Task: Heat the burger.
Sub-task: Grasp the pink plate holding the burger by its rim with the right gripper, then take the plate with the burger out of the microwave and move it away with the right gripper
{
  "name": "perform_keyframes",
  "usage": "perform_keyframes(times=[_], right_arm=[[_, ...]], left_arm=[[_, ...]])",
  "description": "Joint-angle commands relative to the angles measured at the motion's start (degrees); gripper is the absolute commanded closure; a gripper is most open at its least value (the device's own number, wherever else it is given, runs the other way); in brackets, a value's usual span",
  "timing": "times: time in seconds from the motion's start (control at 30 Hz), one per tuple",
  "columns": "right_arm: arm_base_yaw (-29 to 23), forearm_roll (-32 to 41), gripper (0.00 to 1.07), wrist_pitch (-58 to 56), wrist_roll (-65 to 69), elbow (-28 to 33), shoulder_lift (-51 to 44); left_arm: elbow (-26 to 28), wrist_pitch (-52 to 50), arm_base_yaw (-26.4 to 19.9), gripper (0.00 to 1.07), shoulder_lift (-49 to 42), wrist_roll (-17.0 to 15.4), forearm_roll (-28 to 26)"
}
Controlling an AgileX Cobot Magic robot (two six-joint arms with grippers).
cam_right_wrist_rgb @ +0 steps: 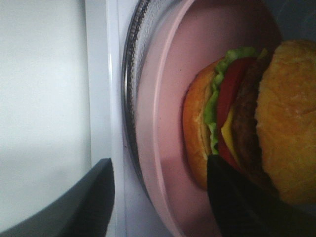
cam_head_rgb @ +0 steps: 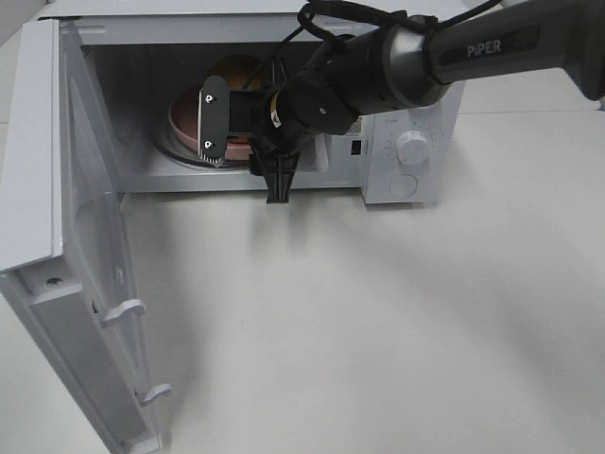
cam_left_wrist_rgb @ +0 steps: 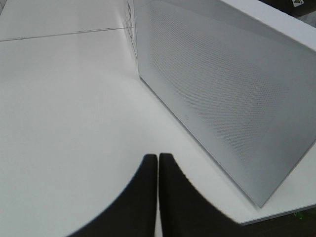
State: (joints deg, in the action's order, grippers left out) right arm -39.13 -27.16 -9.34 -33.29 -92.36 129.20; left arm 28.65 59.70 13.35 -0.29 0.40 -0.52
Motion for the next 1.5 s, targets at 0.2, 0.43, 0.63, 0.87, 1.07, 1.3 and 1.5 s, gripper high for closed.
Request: perform_keyframes(times=[0.2,0.43,0.63,0.87,1.07,1.3,1.5], right_arm=[[0.06,0.11,0.55,0.86,1.49,-0.34,1.49],[0.06,0.11,0.56,1.26,2.18,-0.34,2.01],[0.06,0.11,0.65,1.15,2.29,-0.34,2.01],[0.06,0.11,0.87,0.69,3.15,-0.34,2.01],[0.06,0.11,1.0,0.46,3.72,-0.34,2.01],[-0.06,0.11,1.07,-0.8,3.72,-0.34,2.01],[-0.11,0.11,1.07,-1.2,2.12,-0.34,2.01]], left_arm=[[-0.11,-0.57,0.0,1.06,-1.09,0.17,-0.23],[-0.11,-0.57,0.0,1.06,-1.09,0.17,-0.23],[-0.11,-0.57,0.0,1.06,-1.09,0.17,-0.23],[-0.11,-0.57,0.0,1.06,-1.09,0.17,-0.23],[-0.11,-0.57,0.0,1.06,-1.09,0.17,-0.23],[-0.11,-0.57,0.0,1.06,-1.09,0.17,-0.23],[-0.11,-0.57,0.0,1.06,-1.09,0.17,-0.23]])
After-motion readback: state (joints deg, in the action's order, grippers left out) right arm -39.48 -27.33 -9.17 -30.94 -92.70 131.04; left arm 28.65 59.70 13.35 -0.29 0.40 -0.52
